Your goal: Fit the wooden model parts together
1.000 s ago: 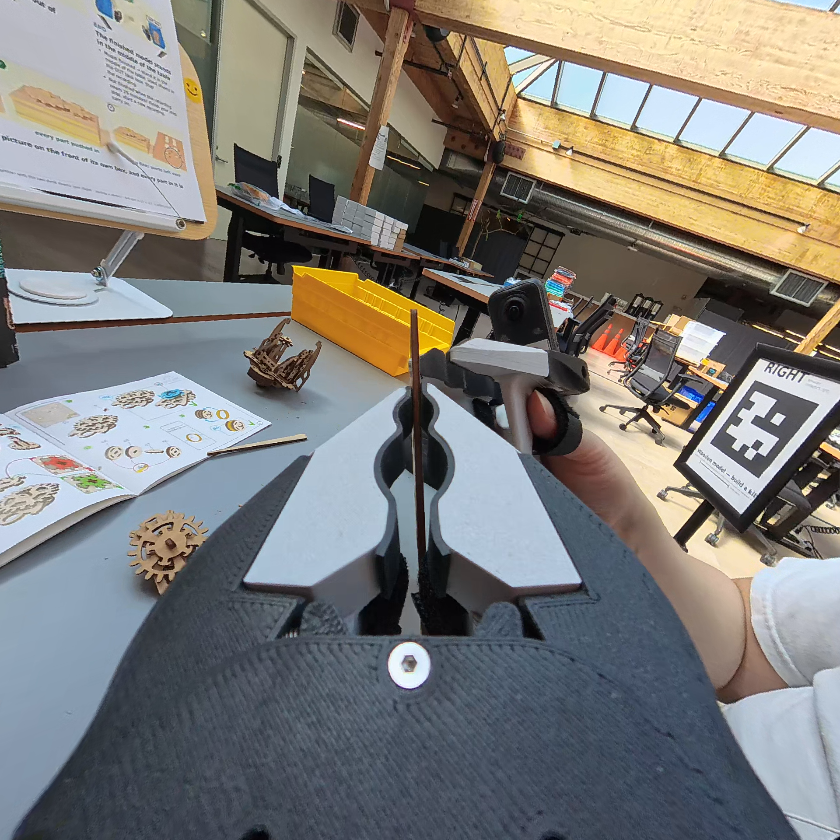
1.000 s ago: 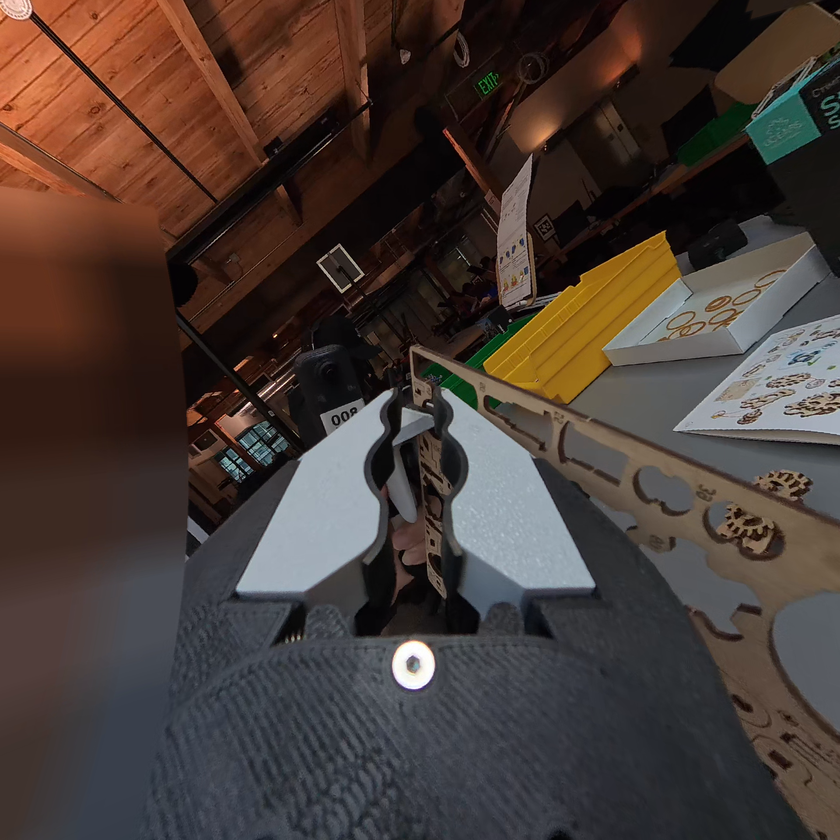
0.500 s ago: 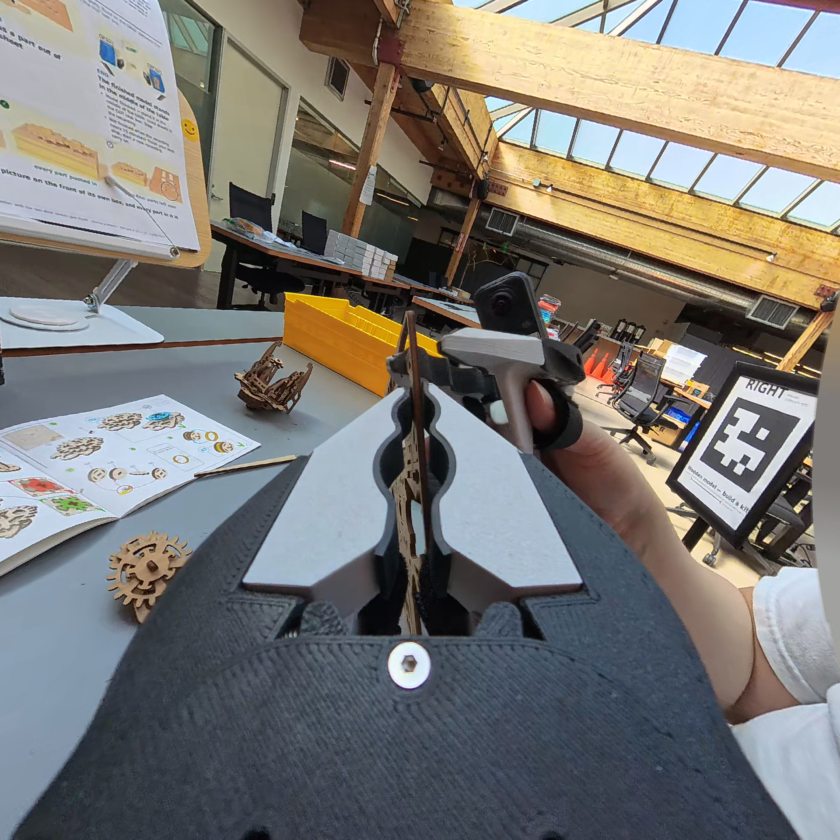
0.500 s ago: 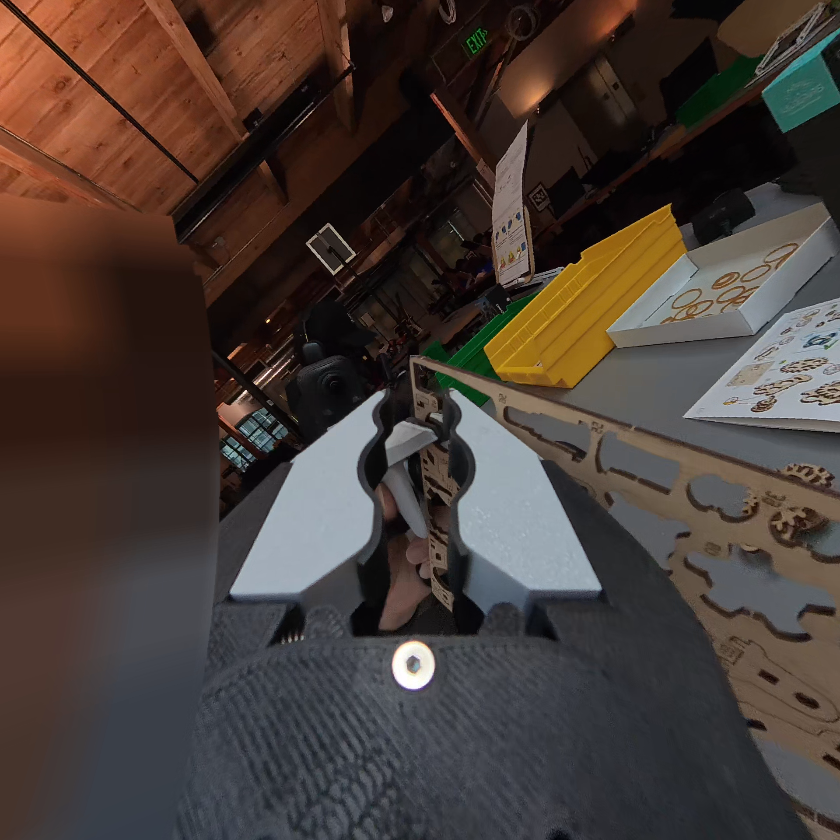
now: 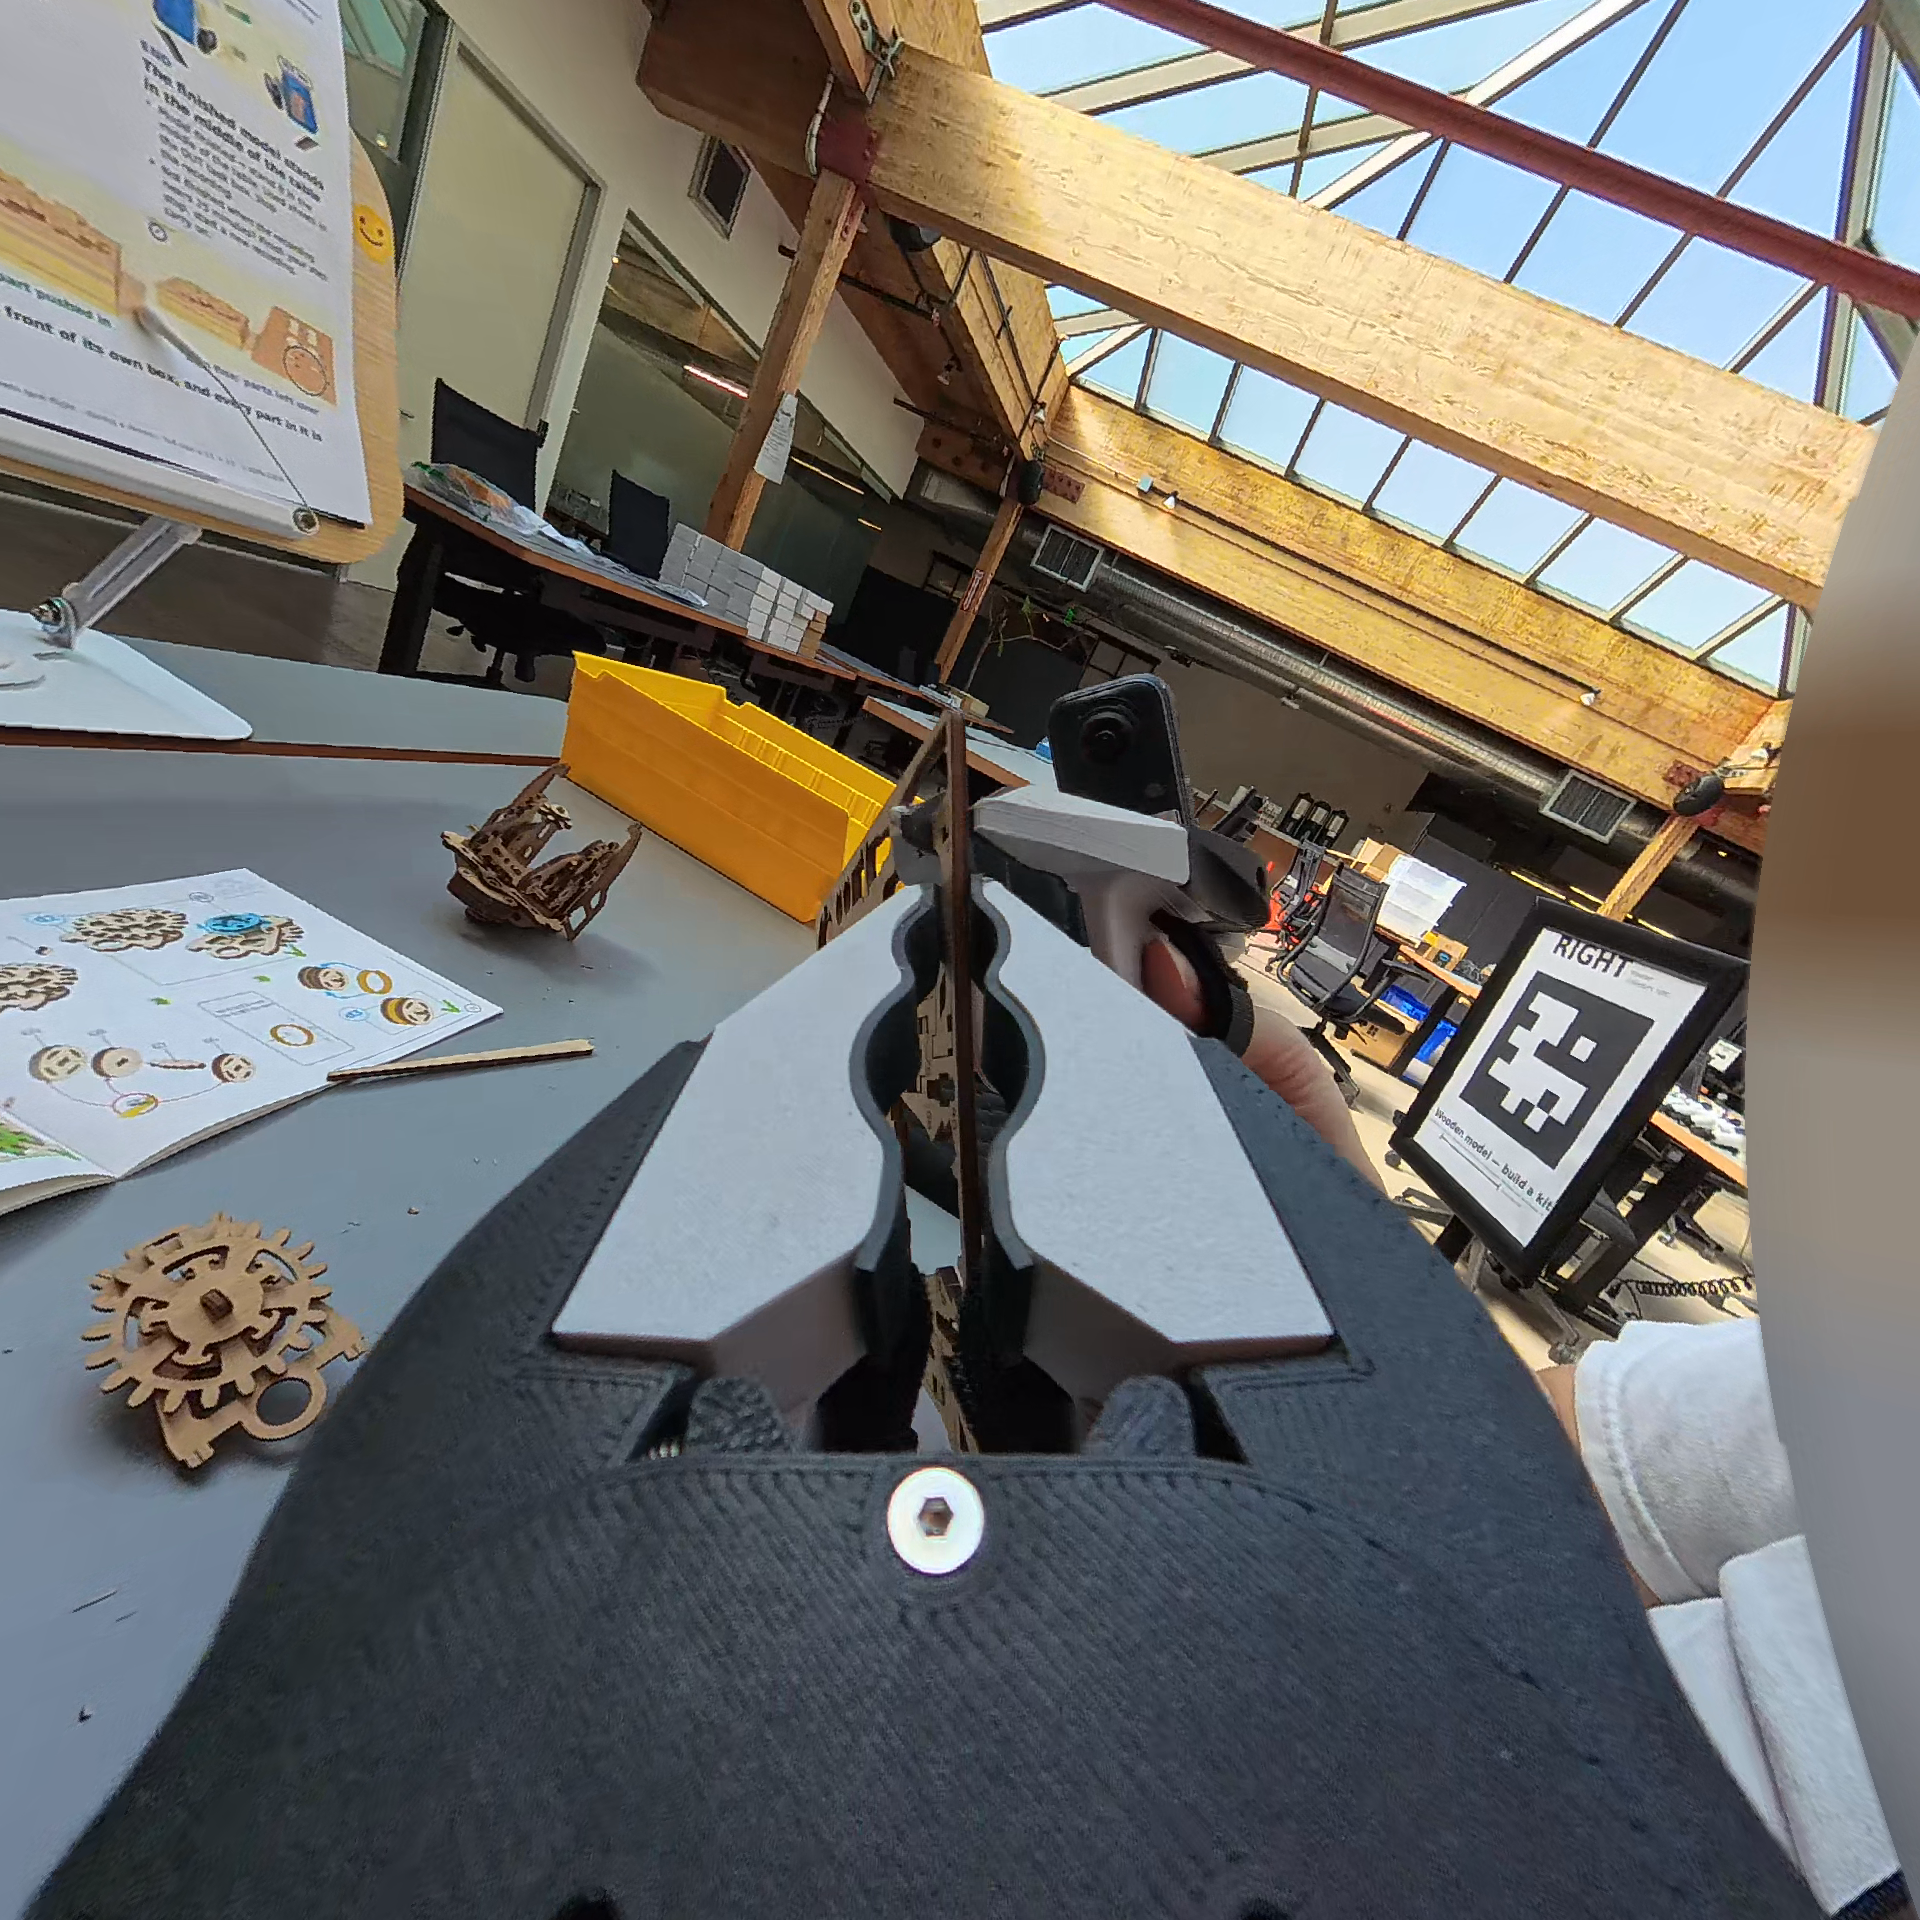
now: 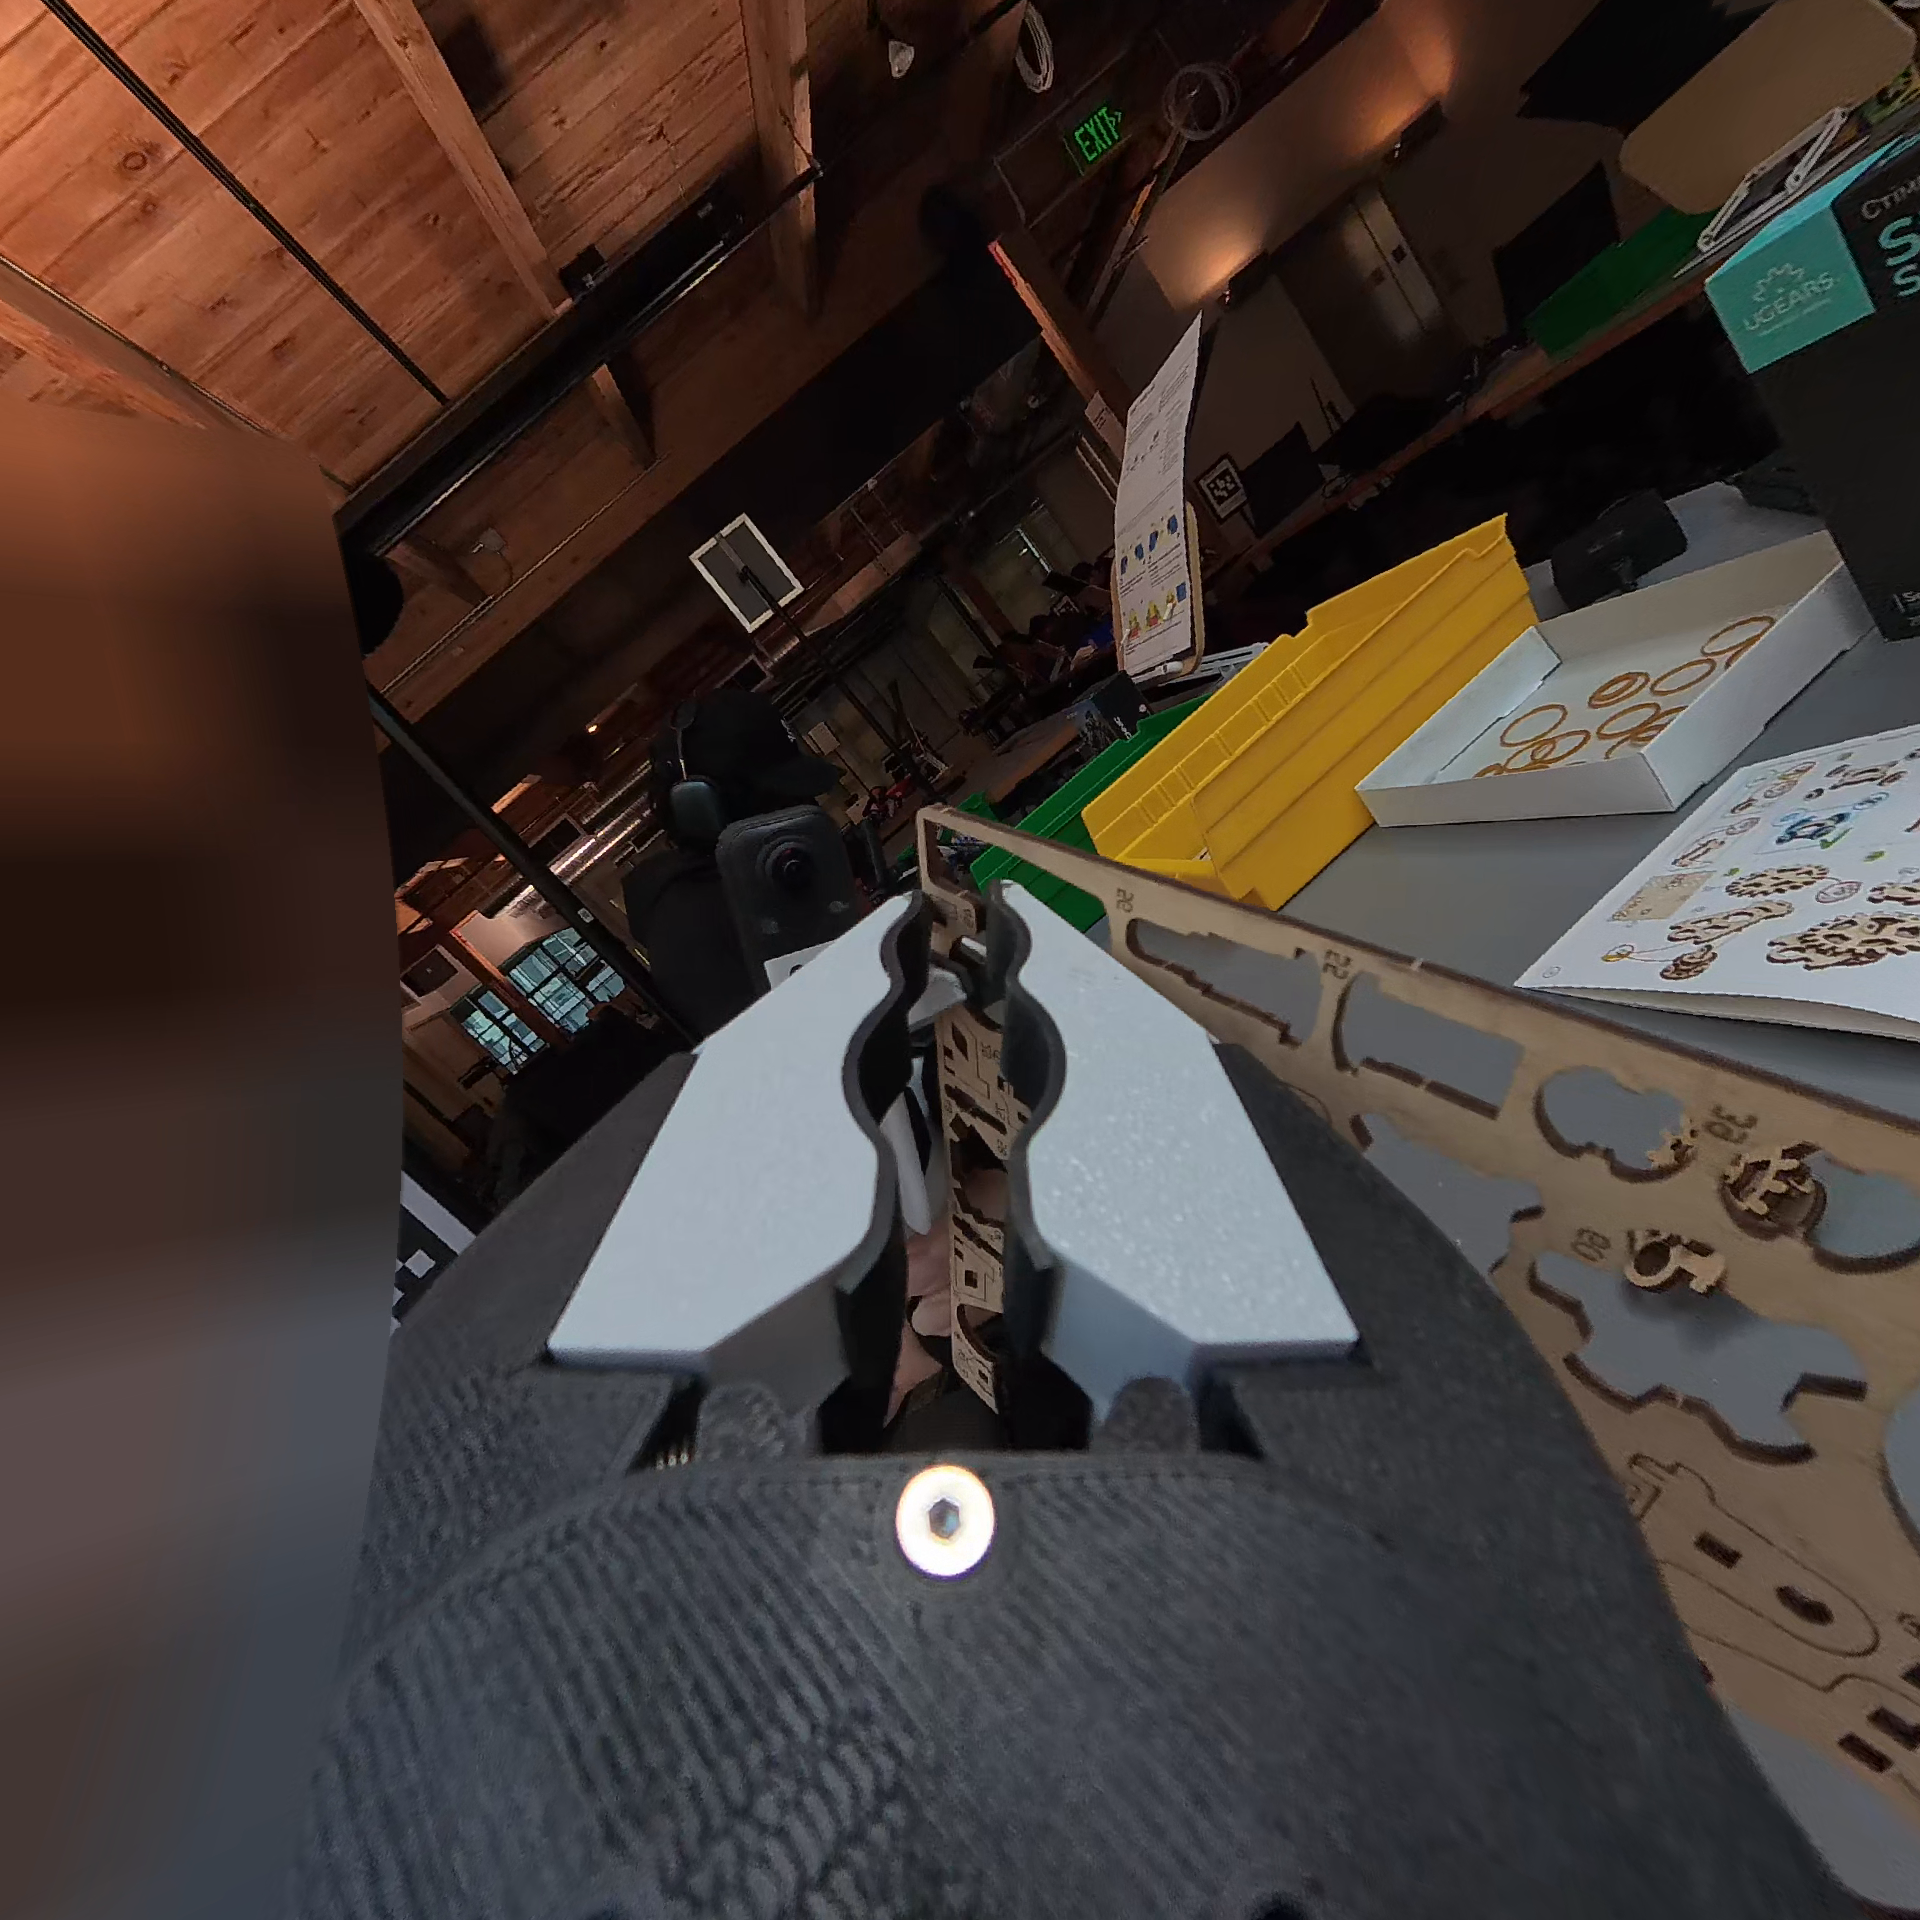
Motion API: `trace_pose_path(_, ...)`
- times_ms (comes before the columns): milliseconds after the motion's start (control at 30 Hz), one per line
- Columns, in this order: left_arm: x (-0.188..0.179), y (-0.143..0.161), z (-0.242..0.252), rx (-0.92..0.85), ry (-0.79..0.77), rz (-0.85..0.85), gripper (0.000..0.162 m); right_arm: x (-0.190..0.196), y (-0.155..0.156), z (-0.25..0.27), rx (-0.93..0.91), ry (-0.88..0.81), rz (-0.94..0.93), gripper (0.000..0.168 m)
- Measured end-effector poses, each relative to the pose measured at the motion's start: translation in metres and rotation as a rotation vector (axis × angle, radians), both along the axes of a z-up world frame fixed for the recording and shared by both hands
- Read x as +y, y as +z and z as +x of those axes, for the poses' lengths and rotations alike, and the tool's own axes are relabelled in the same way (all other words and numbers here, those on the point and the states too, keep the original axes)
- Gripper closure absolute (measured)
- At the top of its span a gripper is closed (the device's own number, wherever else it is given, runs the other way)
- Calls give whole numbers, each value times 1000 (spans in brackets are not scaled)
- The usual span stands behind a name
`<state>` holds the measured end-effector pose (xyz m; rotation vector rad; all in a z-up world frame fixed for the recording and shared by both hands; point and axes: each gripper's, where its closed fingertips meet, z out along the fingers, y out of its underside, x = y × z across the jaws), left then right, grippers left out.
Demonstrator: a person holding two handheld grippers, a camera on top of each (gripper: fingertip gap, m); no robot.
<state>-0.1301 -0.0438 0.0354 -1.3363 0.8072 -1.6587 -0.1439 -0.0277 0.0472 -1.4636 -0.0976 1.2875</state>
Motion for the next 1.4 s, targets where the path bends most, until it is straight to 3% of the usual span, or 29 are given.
trace_pose_path(600, 0, -4, 2, -21, -31, -24, 161, 1, -6, 1, -51, 0, -5, 160)
trace_pose_path(833, -1, -8, 6, 4, -124, -48, 161, 2, -11, 5, -99, -23, 4, 161)
trace_pose_path(1000, 1, -14, 12, 68, -109, 30, 161, 4, -15, 10, -138, -52, 18, 162)
trace_pose_path(1400, 1, -13, 11, 60, -116, 42, 162, 2, -15, 6, -166, -2, 55, 158)
